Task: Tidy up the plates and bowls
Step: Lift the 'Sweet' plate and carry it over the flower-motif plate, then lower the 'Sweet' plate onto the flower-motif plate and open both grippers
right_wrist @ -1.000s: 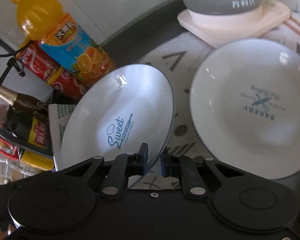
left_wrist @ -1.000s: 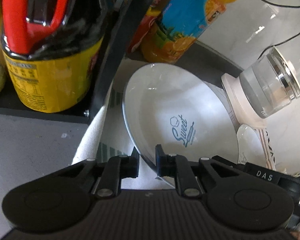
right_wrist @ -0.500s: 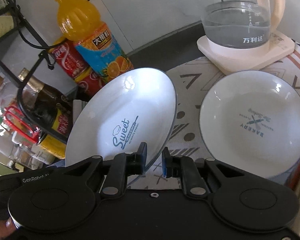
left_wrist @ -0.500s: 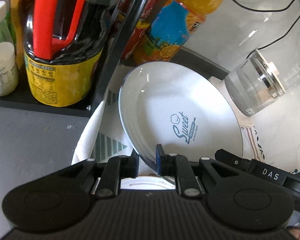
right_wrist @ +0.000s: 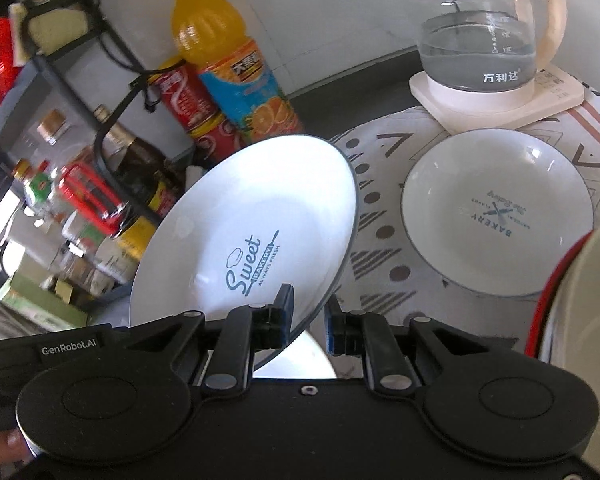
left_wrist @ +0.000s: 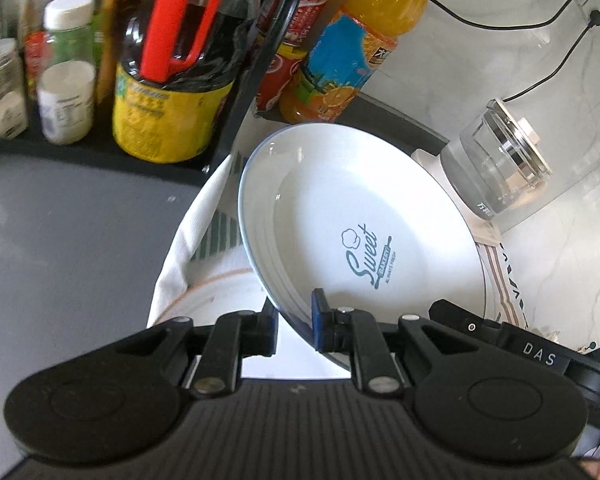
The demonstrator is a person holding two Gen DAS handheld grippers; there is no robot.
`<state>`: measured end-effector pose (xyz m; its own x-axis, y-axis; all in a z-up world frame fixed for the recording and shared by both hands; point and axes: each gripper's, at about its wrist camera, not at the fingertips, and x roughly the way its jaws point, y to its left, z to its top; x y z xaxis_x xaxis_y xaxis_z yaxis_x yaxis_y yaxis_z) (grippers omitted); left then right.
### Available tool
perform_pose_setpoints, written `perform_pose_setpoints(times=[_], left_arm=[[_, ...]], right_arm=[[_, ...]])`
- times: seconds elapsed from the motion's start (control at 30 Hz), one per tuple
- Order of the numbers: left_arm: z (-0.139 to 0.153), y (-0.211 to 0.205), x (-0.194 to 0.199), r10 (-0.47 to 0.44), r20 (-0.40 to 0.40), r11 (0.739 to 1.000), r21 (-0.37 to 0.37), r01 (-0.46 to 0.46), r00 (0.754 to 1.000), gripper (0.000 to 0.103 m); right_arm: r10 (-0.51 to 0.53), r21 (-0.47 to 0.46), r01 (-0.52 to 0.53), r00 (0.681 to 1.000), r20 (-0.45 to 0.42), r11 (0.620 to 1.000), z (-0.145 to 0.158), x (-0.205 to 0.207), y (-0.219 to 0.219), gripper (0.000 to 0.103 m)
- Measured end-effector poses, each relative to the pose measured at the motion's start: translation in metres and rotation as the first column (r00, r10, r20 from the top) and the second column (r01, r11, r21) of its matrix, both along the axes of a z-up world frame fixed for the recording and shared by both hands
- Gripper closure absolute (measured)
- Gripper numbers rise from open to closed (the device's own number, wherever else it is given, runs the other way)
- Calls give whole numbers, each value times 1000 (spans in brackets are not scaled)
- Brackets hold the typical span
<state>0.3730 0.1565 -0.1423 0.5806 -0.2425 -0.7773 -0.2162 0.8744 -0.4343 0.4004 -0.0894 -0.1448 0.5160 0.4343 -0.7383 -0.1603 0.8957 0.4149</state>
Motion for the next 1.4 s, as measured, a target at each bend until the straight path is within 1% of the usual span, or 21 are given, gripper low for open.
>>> perform_pose_setpoints(times=[0.07, 0.23, 0.53, 0.63, 0.73, 1.13, 1.4], left_arm=[[1, 0, -12, 15, 4, 1000, -3, -15, 1000, 89], [3, -5, -42, 48, 5, 999, 2, -48, 999, 89], [-4, -11, -86, 93, -30, 996, 14, -93, 995, 88], [-7, -14, -100, 111, -46, 994, 7, -111, 993, 88], [-11, -18, -111, 123, -61, 992, -4, -123, 991, 88], [-23, -37, -131, 140, -86, 989, -30, -143, 986, 87], [-25, -36, -127, 136, -94, 990, -30, -140, 986, 87]], right_arm=[[30, -6, -30, 999, 17, 1000, 3, -8, -1, 87], [64, 0, -64, 998, 21, 998, 5, -29, -5, 87], [115, 5, -115, 993, -8, 993, -5, -64, -8, 87], [137, -10, -137, 990, -27, 990, -6, -74, -8, 87], [153, -25, -154, 988, -28, 988, -6, -81, -8, 87], [180, -91, -183, 983, -42, 979, -7, -95, -22, 87], [171, -114, -178, 983, -62, 978, -9, -94, -18, 87]])
